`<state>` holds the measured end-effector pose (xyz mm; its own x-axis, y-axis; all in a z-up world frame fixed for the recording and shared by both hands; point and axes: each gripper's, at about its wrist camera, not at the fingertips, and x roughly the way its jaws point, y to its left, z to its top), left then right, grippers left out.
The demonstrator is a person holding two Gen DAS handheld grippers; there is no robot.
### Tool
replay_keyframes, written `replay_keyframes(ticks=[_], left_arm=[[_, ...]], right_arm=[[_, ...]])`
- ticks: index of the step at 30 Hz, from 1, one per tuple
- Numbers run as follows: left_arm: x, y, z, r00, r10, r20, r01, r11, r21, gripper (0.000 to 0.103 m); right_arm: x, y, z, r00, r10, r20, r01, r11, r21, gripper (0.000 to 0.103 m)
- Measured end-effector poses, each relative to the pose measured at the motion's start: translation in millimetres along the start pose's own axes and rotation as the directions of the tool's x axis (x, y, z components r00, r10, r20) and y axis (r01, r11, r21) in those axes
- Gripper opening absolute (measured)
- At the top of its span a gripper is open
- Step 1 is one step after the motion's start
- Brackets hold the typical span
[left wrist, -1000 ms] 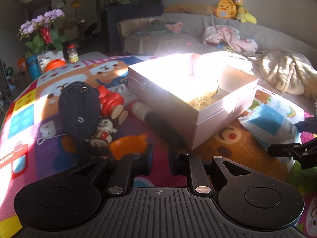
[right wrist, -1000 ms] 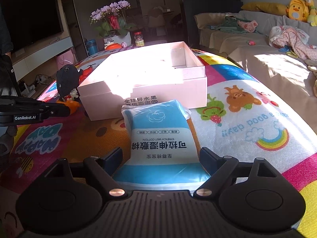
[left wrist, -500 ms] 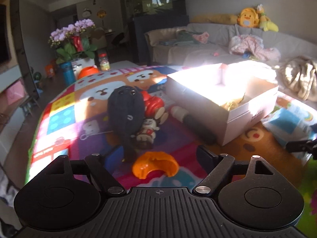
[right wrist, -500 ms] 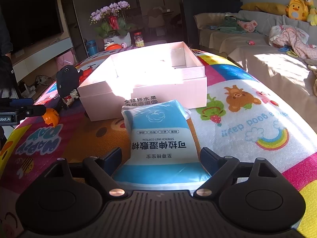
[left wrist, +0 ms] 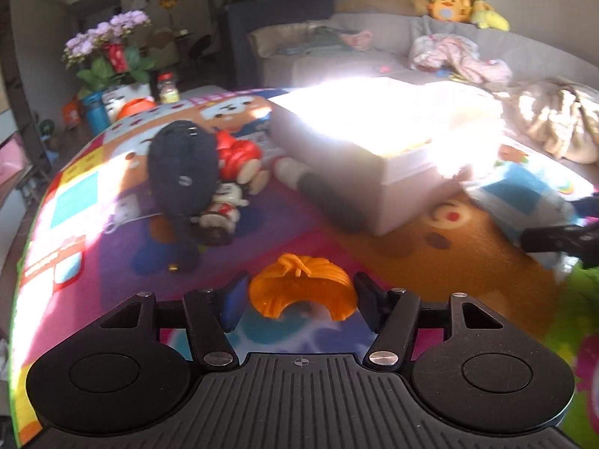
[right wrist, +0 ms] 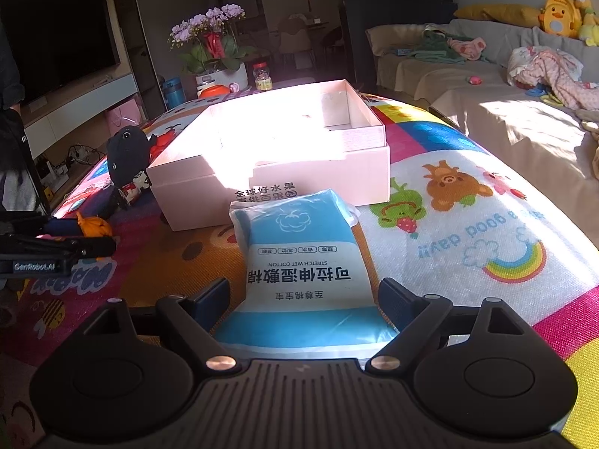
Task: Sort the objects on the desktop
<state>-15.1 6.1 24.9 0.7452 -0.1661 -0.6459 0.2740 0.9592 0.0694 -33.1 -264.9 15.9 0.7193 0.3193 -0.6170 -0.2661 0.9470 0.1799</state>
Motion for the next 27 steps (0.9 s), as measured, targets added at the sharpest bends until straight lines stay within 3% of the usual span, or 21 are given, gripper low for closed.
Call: replay_keyframes(ticks=[2,6,9,11,12,14,17,20,23,27], left_arm=[[-7.7,-22.4,-2.3,0.997,-0.078,-0.001,0.078,0.996,0.033,0.066],[-13.8,-55.3,-5.4,0.988,-0.153,0.006,0.152,0.985,0.083,0.067],[-11.0,-64.7,-6.6,0.988,-0.154,0.012,0.153,0.986,0.065,0.067],[-8.0,-67.3,-7.7,0.989,-0.149,0.004,0.149,0.988,0.041,0.066],[-7.3,-68.0,-8.4,0.989,-0.146,0.002,0.146,0.989,0.036,0.066],[-7.9,-70.1,-10.1,0.989,-0.145,-0.001,0.145,0.989,0.035,0.066],[-9.6,-70.8,-11.6,0.989,-0.147,-0.004,0.147,0.989,0.034,0.067],[-11.1,-72.4,-12.3,0.989,-0.149,-0.005,0.15,0.988,0.036,0.069],[-12.8,-74.2,-13.3,0.989,-0.149,-0.006,0.149,0.988,0.04,0.07],[-15.4,-75.1,-14.1,0.988,-0.156,-0.002,0.155,0.987,0.045,0.077]], right_arm=[[-0.6,-0.5,0.3,1.0,-0.004,0.002,0.004,1.0,0.002,0.087],[-6.6,-0.1,0.2,0.998,-0.054,-0.016,0.052,0.996,-0.072,0.087],[-17.5,-3.7,-4.1,0.973,-0.226,0.04,0.229,0.949,-0.218,0.087],[-23.1,-12.9,-3.6,0.939,-0.335,0.082,0.344,0.906,-0.247,0.087],[-28.2,-21.2,-0.8,0.935,-0.343,0.088,0.354,0.907,-0.227,0.087],[-39.9,-33.8,4.6,0.959,-0.274,0.078,0.283,0.946,-0.16,0.087],[-47.3,-42.0,13.2,0.985,-0.16,0.058,0.164,0.984,-0.071,0.096],[-40.2,-40.3,23.9,0.987,-0.147,0.064,0.149,0.989,-0.021,0.103],[-30.2,-33.4,34.6,0.979,-0.191,0.07,0.193,0.981,-0.024,0.103],[-39.3,-29.4,45.0,0.977,-0.164,0.135,0.176,0.981,-0.08,0.102]])
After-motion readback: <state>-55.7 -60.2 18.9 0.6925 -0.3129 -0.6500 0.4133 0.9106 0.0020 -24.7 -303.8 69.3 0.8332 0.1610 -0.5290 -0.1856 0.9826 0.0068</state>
